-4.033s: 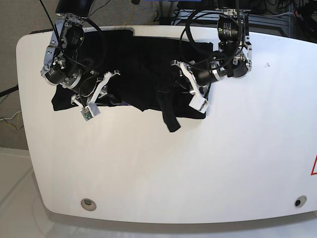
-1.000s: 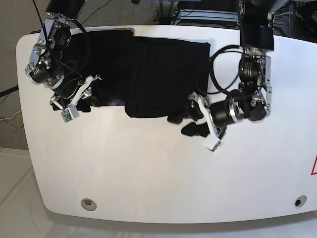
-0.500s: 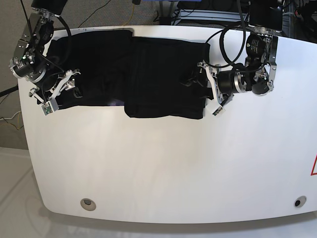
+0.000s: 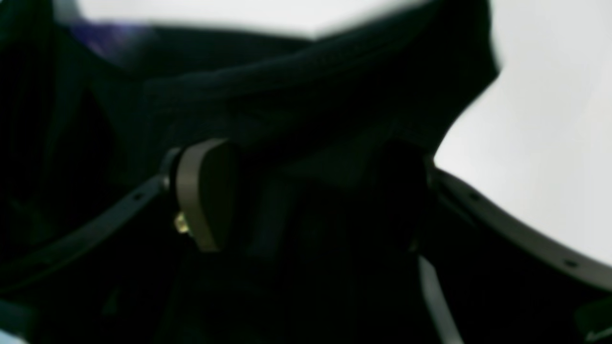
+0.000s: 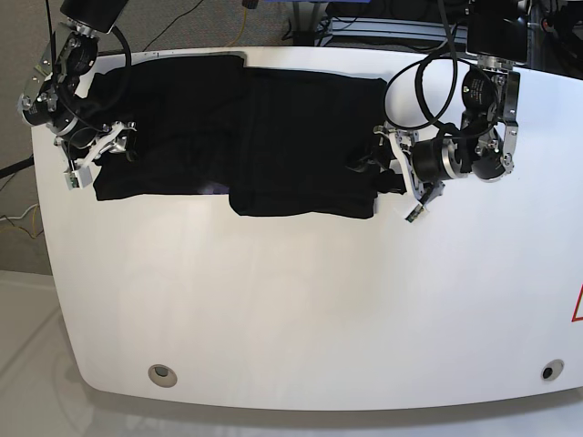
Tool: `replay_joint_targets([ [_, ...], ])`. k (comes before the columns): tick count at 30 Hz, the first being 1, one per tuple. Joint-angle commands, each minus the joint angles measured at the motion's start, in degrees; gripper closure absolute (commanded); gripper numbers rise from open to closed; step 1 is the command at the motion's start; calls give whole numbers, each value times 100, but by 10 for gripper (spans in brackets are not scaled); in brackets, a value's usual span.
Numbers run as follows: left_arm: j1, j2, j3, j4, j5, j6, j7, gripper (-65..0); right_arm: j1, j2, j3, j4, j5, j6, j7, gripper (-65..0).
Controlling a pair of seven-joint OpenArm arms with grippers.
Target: Fold the T-shirt properly
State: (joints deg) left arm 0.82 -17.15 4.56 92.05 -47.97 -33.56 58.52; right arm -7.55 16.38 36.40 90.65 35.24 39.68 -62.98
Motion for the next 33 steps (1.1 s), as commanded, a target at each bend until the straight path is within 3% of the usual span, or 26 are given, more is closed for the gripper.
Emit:
replay_joint_targets([
  [1, -125, -112, -29, 54, -18, -69, -134, -401, 76, 92, 140, -77, 174, 32, 109, -456],
  [9, -171, -357, -40, -23, 595, 28, -181, -411, 114, 120, 600, -630, 493, 32, -77, -463],
  [21, -108, -305, -63, -36, 406, 34, -158, -410, 101, 89, 452, -1311, 526, 32, 75, -464],
  [33, -92, -123, -9, 34, 130, 43, -69, -410, 128, 72, 427, -1796, 502, 32, 626, -467],
])
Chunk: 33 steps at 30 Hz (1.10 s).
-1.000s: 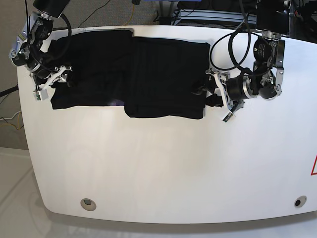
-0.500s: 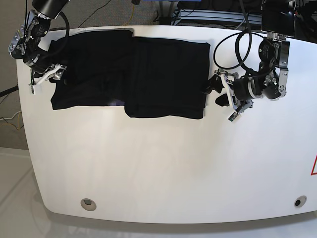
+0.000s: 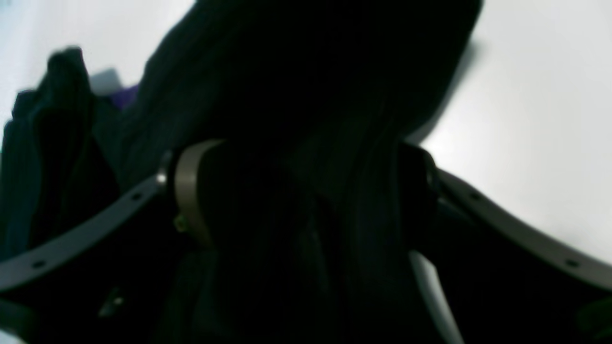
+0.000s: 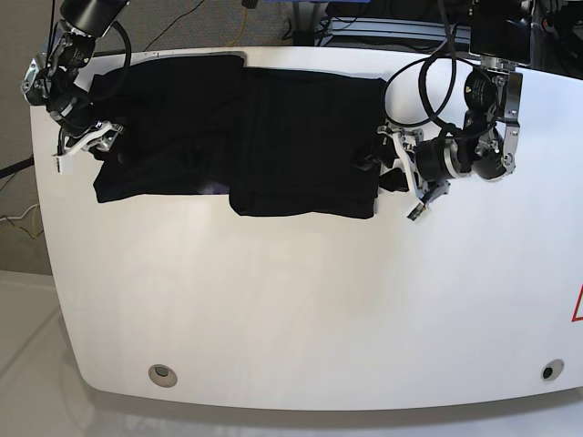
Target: Fold the T-shirt properly
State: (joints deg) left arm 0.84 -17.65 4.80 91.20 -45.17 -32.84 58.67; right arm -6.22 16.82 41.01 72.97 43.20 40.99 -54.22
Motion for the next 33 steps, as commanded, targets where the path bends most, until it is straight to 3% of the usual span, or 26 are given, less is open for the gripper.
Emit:
replay_joint_targets([
  [1, -74, -84, -33, 113, -219, -27, -87, -410, 7, 9, -42, -12, -349, -99, -254, -466],
  [8, -57, -87, -37, 116, -420, -53, -53, -410, 31, -85, -69, 29, -399, -99, -253, -465],
  [20, -3, -94, -37, 146, -127, 0, -116, -409, -20, -176, -123, 108, -427, -99, -383, -446],
  [31, 198, -88, -105, 146, 313, -2, -253, -406, -55, -306, -444, 136, -469, -99, -507, 0],
  [33, 189, -69, -114, 165, 344, 26, -242, -406, -77, -381, -451, 183, -443, -99, -479, 0],
])
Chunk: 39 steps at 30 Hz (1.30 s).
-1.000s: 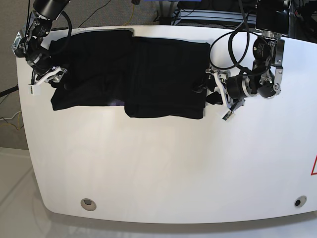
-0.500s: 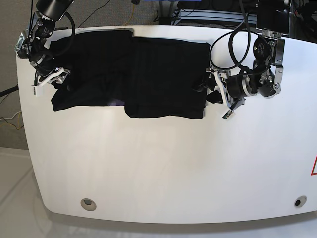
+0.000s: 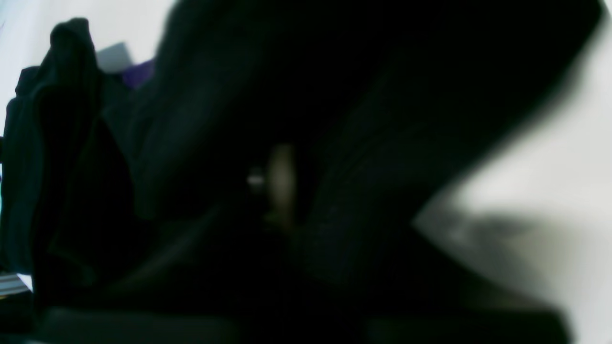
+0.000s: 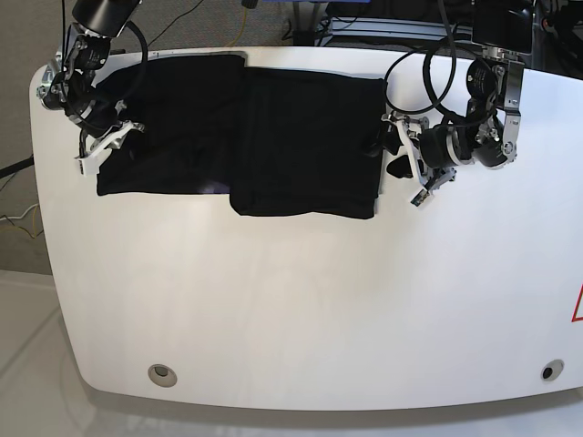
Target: Fold the T-shirt properly
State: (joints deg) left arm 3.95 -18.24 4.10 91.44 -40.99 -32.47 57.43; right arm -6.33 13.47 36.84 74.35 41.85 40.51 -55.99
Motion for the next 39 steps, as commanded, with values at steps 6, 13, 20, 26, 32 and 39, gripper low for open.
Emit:
replay_joint_targets([
  [6, -95, 4, -68, 170, -49, -22, -126, -407, -36, -128, -17, 216, -336, -51, -287, 0],
  [13, -122, -40, -30, 114, -58, -37, -92, -409, 110, -30, 121, 462, -299, -51, -304, 0],
  [20, -118, -57, -48, 118, -41, 2, -57, -412, 144, 156, 221, 794, -49, -51, -456, 0],
  [26, -99, -60, -62, 138, 8, 48, -26, -414, 86, 299, 230, 1172, 282, -51, -639, 0],
  [32, -83, -64, -44, 95, 18, 33, -24, -411, 101, 165, 200, 1629, 267, -51, -964, 0],
  [39, -88, -53, -50, -49, 41, 46, -53, -410, 58, -222, 156, 2176, 243, -51, -1170, 0],
])
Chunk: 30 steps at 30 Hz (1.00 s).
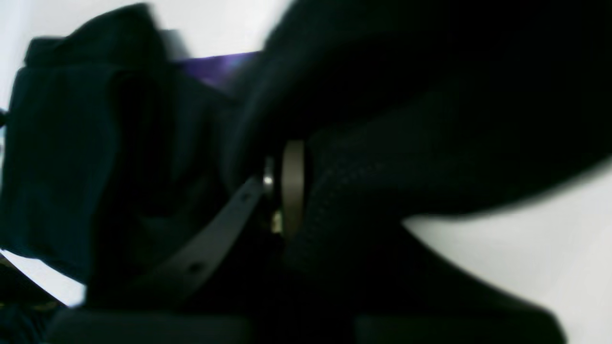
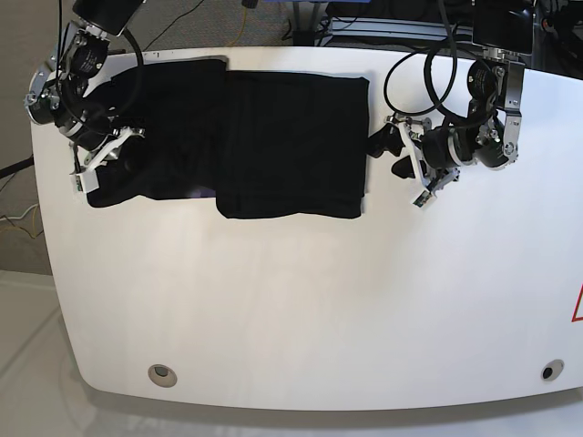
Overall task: Fold the T-shirt properly
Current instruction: 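Lift the shirt end with the right gripper and fold it over the stack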
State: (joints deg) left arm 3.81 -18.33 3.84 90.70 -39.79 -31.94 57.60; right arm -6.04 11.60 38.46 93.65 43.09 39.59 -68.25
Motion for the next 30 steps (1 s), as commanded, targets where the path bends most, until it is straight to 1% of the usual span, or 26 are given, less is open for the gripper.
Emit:
replay_joint_targets([
  [1, -110, -38, -1, -83, -99, 19, -91, -408, 17, -249, -17, 401, 85, 41, 45, 0],
  [2, -145, -32, 21, -192, -119, 44, -112, -406, 3, -464, -29, 557, 52, 41, 34, 0],
  [6, -177, -16, 66, -405, -138, 64, -139, -404, -29, -798, -105, 877, 49, 41, -39, 0],
  [10, -182, 10, 112, -497, -133, 57, -156, -403, -56, -1051, -313, 1281, 58, 41, -100, 0],
  [12, -145, 35, 124, -499, -109, 37, -170, -406, -155, -1246, -744, 1849, 67, 41, -131, 0],
  [18, -123, 111, 180, -397, -91, 20, -165, -406, -248, -1323, -1453, 2401, 48, 41, -147, 0],
  [22, -95, 93, 212, -355, -30, 32, -193, -404, -298, -1367, -1776, 2494, -18, 41, -163, 0],
  [30, 70, -29, 107, -439, 95, 62, -323, -402, -334, -1472, -1856, 2453, -76, 30, -212, 0],
])
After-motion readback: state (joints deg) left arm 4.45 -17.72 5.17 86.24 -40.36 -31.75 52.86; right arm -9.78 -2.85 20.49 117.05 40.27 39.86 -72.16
